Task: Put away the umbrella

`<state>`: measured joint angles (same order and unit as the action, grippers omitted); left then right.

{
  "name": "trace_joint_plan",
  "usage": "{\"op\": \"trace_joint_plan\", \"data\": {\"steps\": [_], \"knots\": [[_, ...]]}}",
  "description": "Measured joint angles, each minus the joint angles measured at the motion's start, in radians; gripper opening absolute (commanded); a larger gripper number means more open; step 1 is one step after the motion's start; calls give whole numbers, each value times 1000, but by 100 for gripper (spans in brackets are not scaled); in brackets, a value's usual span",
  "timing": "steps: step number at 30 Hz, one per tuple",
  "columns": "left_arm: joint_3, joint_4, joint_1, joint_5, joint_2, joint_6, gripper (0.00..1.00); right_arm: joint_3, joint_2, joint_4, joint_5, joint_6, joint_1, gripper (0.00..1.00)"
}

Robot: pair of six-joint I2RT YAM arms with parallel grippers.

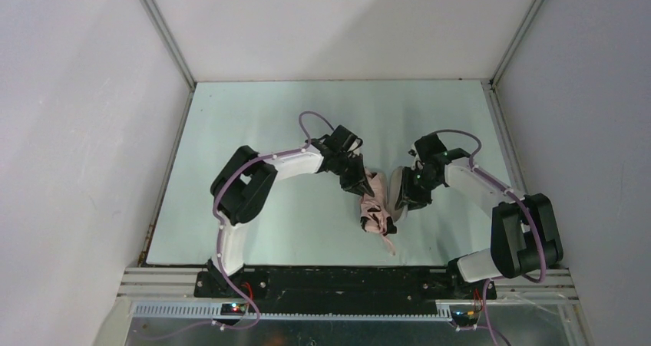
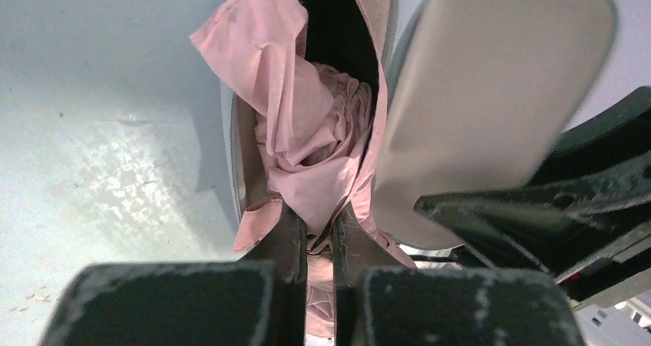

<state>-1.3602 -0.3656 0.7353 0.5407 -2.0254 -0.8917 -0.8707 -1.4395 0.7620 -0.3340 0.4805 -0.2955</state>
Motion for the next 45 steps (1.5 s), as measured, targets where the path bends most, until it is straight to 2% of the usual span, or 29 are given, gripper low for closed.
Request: {"op": "trace_joint_plan", "data": {"steps": [1,2,4,6,8,9,11,14,16,19,23,27,28,32,36,41,45], "knots": [[0,10,0,-4,0,-9,0,0,0,5,-9,-3,-1,53],[1,21,1,-8,-1,-17,0,0,1,8,-16,2,-2,68],[7,43,2,-13,-2,-28,1,0,3,11,-42,0,-2,78],[13,61,2,-13,-3,-37,7,-2,15,13,-81,-2,-1,80],[16,72,2,-13,-5,-43,18,-5,34,13,-129,-2,8,81],[16,74,2,-13,-5,-43,28,-6,45,11,-161,-2,19,81],[16,86,2,-13,-10,-40,38,-7,67,5,-219,-3,50,81],[22,105,4,-15,-12,-41,46,-9,97,-3,-286,-11,90,80],[36,127,4,-11,-11,-42,49,-9,115,-9,-325,-22,117,76],[77,177,3,-2,2,-44,54,-8,125,-24,-381,-34,160,59],[170,253,-3,23,58,-63,57,31,125,-92,-463,-36,238,42],[246,305,-5,50,121,-81,62,114,125,-150,-517,-11,337,32],[256,319,-5,54,133,-84,64,125,125,-152,-518,-8,354,33],[272,363,-6,68,154,-94,64,150,127,-172,-526,8,412,45],[282,389,-6,69,156,-104,57,171,145,-182,-531,4,509,46],[282,387,-10,67,155,-103,53,171,172,-179,-514,-21,615,44],[282,379,-21,63,155,-102,50,173,174,-150,-419,-29,647,43]]}}
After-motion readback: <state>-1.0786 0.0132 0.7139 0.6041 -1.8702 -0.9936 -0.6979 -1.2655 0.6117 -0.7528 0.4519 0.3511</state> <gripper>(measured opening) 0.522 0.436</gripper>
